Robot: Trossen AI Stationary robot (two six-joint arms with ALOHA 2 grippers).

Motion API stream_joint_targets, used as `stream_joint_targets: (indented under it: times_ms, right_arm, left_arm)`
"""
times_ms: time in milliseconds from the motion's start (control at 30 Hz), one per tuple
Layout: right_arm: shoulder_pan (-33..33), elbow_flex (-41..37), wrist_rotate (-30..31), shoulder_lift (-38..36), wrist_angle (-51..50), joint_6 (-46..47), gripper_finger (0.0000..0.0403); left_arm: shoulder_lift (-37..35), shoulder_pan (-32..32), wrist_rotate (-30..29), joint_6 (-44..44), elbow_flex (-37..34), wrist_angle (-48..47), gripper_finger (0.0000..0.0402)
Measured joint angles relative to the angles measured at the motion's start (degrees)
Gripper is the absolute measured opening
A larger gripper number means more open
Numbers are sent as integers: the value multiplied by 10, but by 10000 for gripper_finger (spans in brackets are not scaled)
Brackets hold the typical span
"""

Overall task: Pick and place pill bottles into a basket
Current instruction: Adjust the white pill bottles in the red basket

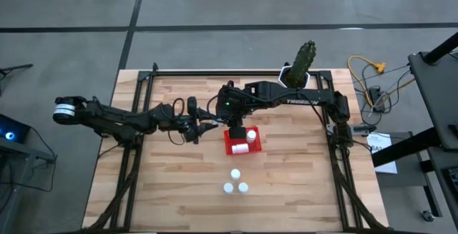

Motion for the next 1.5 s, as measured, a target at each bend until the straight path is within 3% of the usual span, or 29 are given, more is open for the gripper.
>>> stream_joint_targets:
  times_ms: [333, 667, 1000, 1133, 1300, 1500]
  right_arm:
    - [0, 0, 0, 0, 1, -4, 109]
    - [1, 0, 0, 0, 5, -4, 109]
    - [0, 0, -1, 0, 3, -5, 108]
    - [0, 0, -1, 0, 4, -6, 108]
    - [1, 0, -1, 0, 0, -13, 108]
    - [1, 0, -1, 0, 0, -13, 106]
  left_arm:
    - [0, 0, -13, -22, 0, -2, 161]
    - [1, 1, -29, -33, 0, -16, 208]
    - [1, 1, -29, -31, 0, -12, 212]
    - [1, 1, -28, -31, 0, -11, 194]
    - [1, 1, -25, -32, 0, -16, 144]
    - [1, 1, -25, -31, -1, -16, 142]
